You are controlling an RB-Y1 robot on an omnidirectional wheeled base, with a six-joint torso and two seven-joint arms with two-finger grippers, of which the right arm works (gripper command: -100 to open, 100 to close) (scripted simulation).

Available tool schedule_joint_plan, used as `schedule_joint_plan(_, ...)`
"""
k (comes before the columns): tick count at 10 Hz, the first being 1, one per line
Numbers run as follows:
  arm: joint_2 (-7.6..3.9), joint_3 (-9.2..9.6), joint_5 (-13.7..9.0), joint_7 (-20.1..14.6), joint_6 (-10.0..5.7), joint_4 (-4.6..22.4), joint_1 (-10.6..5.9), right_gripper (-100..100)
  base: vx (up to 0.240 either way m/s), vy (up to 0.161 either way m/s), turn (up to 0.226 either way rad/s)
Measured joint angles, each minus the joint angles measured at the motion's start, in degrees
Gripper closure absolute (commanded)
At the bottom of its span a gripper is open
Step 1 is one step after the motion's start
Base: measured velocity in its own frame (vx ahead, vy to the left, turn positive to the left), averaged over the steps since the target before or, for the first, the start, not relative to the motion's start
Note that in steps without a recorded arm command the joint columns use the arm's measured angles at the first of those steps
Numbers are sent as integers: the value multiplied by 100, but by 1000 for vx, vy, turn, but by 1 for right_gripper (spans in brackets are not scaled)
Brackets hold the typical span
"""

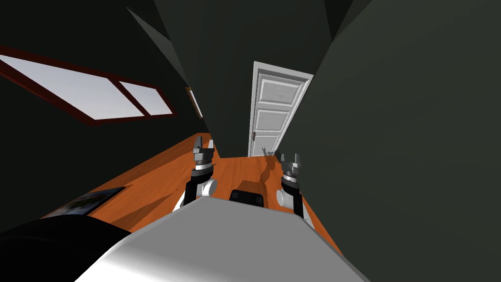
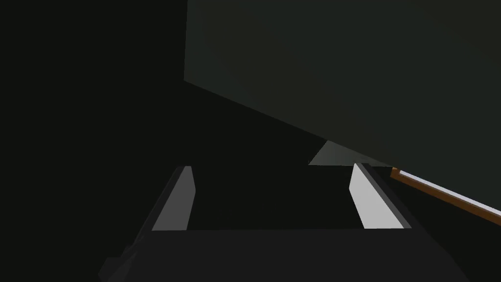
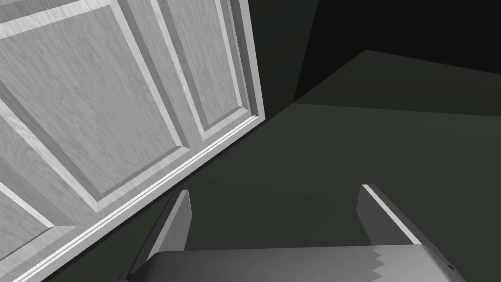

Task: Pull the door open

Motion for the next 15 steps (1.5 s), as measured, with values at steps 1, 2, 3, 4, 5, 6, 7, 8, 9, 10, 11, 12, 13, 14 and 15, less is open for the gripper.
schedule_joint_plan(1, -21, -6, -63, -106, -27, 141, -50, -100, 95, 7, 109)
schedule_joint_plan(2, -45, -18, -128, -208, -36, 243, -89, -100, 104, 21, 131)
schedule_joint_plan(3, -58, -14, -182, -303, -52, 346, -114, -100, 103, 15, 124)
schedule_joint_plan(4, -58, 2, -231, -387, -70, 447, -139, -100, 95, -2, 132)
schedule_joint_plan(5, -77, -4, -294, -487, -90, 577, -188, -100, 97, -14, 127)
schedule_joint_plan(6, -78, 9, -347, -584, -124, 716, -227, -100, 106, -11, 115)
schedule_joint_plan(7, -87, 12, -408, -680, -130, 807, -258, -100, 92, -9, 142)
schedule_joint_plan(8, -113, 8, -473, -793, -160, 938, -285, -100, 86, -8, 164)
schedule_joint_plan(9, -140, -3, -542, -909, -184, 1064, -328, -100, 118, -10, 145)
schedule_joint_plan(10, -132, 4, -601, -1001, -176, 1165, -378, -100, 110, -8, 106)
schedule_joint_plan(11, -134, 16, -661, -1097, -185, 1269, -400, -100, 99, -7, 158)
schedule_joint_plan(12, -148, 16, -727, -1206, -201, 1389, -437, -100, 95, -14, 156)
schedule_joint_plan(13, -163, 19, -791, -1319, -234, 1528, -472, -100, 106, -19, 134)
schedule_joint_plan(14, -172, 17, -855, -1428, -269, 1701, -547, -100, 104, -12, 135)
schedule_joint_plan(15, -197, 7, -929, -1546, -281, 1817, -585, -100, 92, -16, 136)
